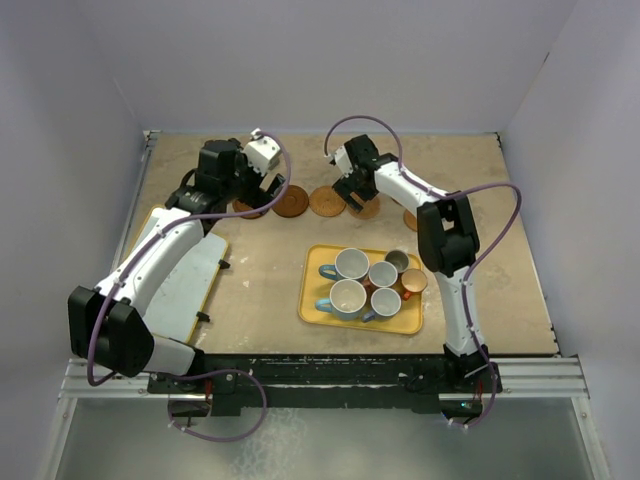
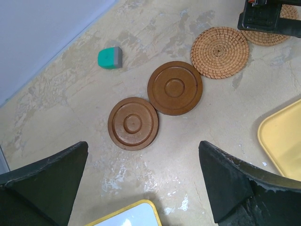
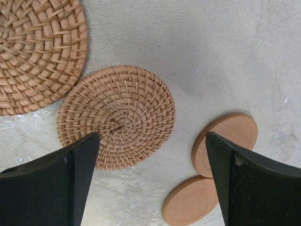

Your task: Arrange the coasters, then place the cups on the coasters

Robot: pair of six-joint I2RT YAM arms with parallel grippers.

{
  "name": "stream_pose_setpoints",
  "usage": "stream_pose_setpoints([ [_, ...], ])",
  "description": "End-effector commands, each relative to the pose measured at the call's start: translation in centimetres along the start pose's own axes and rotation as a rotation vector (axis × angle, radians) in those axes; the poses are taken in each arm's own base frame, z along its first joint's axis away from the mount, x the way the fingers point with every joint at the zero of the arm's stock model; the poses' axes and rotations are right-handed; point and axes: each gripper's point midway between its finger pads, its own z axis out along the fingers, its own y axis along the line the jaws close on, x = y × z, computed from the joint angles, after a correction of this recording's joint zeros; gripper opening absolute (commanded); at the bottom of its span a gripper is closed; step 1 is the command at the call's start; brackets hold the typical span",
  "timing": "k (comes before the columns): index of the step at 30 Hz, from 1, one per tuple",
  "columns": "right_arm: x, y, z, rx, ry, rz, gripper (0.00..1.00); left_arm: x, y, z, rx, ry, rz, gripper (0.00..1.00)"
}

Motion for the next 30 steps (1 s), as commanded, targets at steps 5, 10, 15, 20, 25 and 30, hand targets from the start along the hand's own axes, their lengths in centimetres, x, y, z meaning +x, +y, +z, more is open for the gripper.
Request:
stream_pose_setpoints([
  [5,-0.7,-0.7,-0.1,0.027,0.011,0.003,0.95,-1.6,0.6,-1.4,-0.014,-0.067,0.019,0.98],
  [10,-1.6,-1.3,-1.7,0.027,-0.027,0.009,0.95,-1.9,0.6,-1.5,-0.014,-0.075,0.019,0.98],
  [15,-3.3,-2.6,-5.0,0.042,-0.095,0.025,0.96,-2.1,1.4,-1.8,-0.057,-0.086,0.009,0.98],
  [20,-3.7,-4.1,-7.8,0.057,-0.138,0.046,0.96,-2.3,1.9,-1.8,-0.090,-0.097,-0.002,0.98],
  [25,-2.7,-5.9,-9.4,0.077,-0.152,0.088,0.96,-2.3,2.0,-1.7,-0.097,-0.101,-0.008,0.98],
  [30,-0.4,-8.8,-9.2,0.085,-0.126,0.167,0.96,-2.2,1.9,-1.8,-0.097,-0.104,-0.010,0.98],
])
